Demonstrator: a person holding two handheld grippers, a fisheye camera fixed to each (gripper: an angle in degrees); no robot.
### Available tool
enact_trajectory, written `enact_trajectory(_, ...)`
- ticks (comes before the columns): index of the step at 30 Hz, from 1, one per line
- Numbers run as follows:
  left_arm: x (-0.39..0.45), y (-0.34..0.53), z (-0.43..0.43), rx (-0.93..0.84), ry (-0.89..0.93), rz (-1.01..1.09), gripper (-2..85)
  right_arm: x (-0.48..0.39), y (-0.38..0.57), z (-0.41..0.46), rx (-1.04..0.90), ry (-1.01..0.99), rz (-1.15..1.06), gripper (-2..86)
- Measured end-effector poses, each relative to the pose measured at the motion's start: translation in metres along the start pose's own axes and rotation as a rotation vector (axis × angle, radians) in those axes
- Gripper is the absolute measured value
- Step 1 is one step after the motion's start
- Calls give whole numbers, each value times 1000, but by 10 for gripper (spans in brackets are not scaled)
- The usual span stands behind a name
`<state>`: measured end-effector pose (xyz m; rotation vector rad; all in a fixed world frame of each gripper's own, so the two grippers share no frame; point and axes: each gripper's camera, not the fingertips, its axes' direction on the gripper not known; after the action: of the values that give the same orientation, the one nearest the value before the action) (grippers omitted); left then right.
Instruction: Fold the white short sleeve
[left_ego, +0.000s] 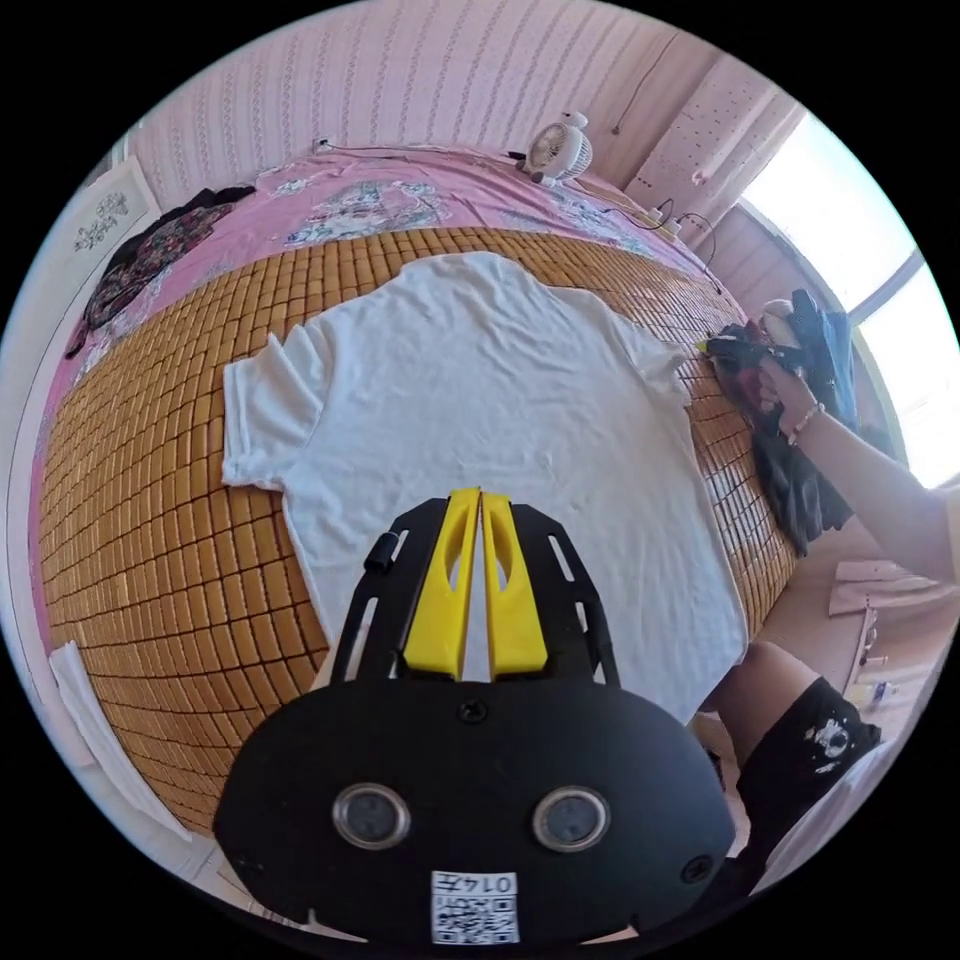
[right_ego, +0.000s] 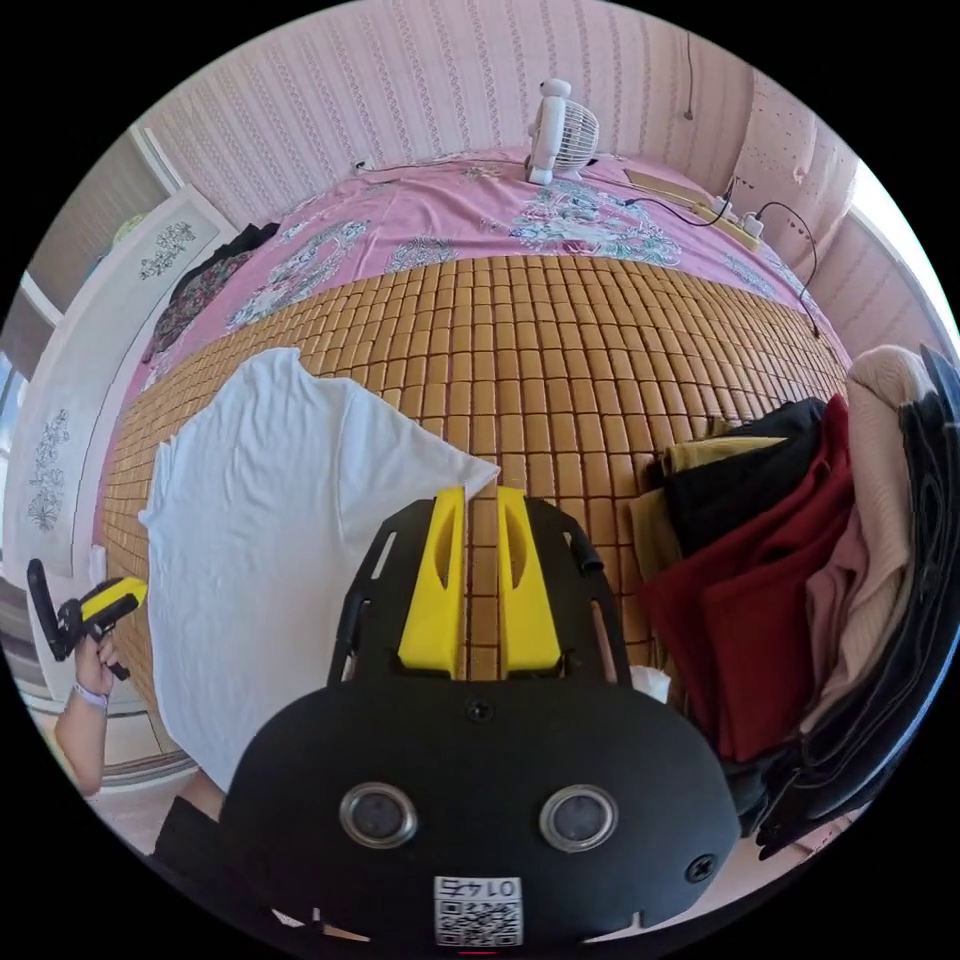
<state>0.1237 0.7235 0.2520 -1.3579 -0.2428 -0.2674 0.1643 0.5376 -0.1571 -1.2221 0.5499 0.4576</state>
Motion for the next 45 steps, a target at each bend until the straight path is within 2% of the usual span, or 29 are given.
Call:
enact_trajectory(6, 93, -108, 82, 8, 154, 208, -5, -16, 55, 56, -63, -100, -142, 59)
enact_trajectory(8, 123, -138, 107, -9, 181, 269, -2, -14, 63, 79, -95, -42, -124, 55)
enact_trajectory(14, 200, -201, 182, -58, 147, 447, 6, 19, 93, 102, -85, -146, -14, 3)
enact_trajectory(20, 230, -222, 263, -183, 98, 460, 18, 52, 128, 130, -47, -231, 105, 3)
enact_trajectory(25, 219, -223, 282, -141, 155, 413, 24, 60, 144, 150, -43, -205, 90, 5)
enact_trajectory(28, 206, -216, 271, -111, 202, 397, 39, 70, 157, 160, -40, -208, 93, 6)
enact_trajectory(32, 154, -173, 205, 44, 201, 353, 44, 70, 181, 163, -28, -167, 34, 7)
enact_trajectory(35, 77, -117, 166, 77, 168, 196, 40, 61, 204, 159, -34, -98, 4, 7)
enact_trajectory(40, -65, -2, 118, 64, 19, -118, 28, 28, 222, 146, 15, -174, 41, 2)
enact_trajectory(45, -187, 108, 80, 52, -93, -407, 23, -104, 199, 191, -6, -246, -157, 2)
